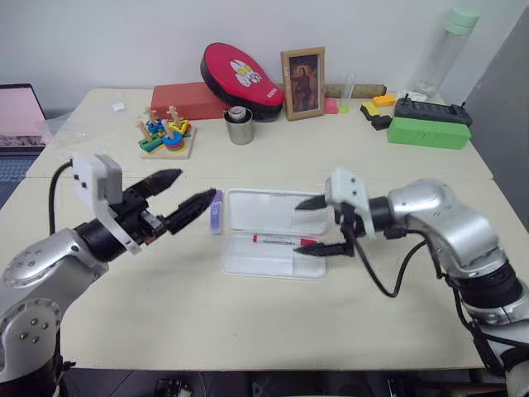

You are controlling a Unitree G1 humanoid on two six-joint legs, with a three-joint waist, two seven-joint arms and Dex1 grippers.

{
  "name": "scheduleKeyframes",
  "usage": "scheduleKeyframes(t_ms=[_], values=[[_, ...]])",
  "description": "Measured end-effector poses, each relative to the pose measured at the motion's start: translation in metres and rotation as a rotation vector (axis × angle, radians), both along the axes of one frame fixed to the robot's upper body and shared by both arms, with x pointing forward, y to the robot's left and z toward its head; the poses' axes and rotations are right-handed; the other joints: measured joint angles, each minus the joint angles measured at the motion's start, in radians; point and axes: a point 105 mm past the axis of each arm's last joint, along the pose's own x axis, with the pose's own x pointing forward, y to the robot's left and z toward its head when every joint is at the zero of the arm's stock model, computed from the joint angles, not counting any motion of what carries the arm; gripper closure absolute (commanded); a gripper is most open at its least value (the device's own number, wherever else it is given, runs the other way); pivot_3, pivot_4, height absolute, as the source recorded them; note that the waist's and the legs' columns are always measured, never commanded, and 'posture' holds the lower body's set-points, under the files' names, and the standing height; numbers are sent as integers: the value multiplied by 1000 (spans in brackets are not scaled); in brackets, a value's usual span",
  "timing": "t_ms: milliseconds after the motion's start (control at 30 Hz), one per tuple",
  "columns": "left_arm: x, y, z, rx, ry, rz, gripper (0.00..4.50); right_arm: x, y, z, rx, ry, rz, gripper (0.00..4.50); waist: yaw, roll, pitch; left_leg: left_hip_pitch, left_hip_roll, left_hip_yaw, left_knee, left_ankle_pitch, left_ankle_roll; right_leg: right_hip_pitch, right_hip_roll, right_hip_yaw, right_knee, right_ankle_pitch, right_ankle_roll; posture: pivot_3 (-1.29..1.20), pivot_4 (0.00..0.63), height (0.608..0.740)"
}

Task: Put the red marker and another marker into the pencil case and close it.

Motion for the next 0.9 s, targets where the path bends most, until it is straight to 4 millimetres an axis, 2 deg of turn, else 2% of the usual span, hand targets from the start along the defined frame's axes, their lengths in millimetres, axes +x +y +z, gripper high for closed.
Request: scheduleKeyframes(t_ms=[133,233,300,467,567,900], values=[[31,30,-12,-3,44,263,0,26,1,31,138,-57,-117,29,2,0,0,0,0,0,1,0,0,1,0,0,0,0,0,0,150,740],[47,54,-26,-53,98,443,0,38,-4,29,146,-43,-180,29,6,-1,0,0,0,0,0,0,0,0,0,0,0,0,0,0,150,740],[52,60,-42,-23,156,501,0,40,-5,28,149,-36,-192,29,4,-1,0,-2,0,0,0,1,-2,-1,0,0,-1,0,0,0,150,740],[59,35,-81,28,302,427,0,41,1,34,172,-52,-191,29,4,-1,0,-2,0,0,0,1,-2,-2,0,0,0,0,0,0,150,740],[63,24,-98,48,360,395,0,41,3,35,180,-54,-193,29,4,-1,0,-2,0,-1,1,1,-2,-1,0,0,1,0,0,0,150,740],[79,9,-123,118,450,377,0,42,3,36,189,-62,-206,29,3,-1,0,-2,0,-1,0,2,-3,-2,0,-1,0,0,0,0,150,740]])
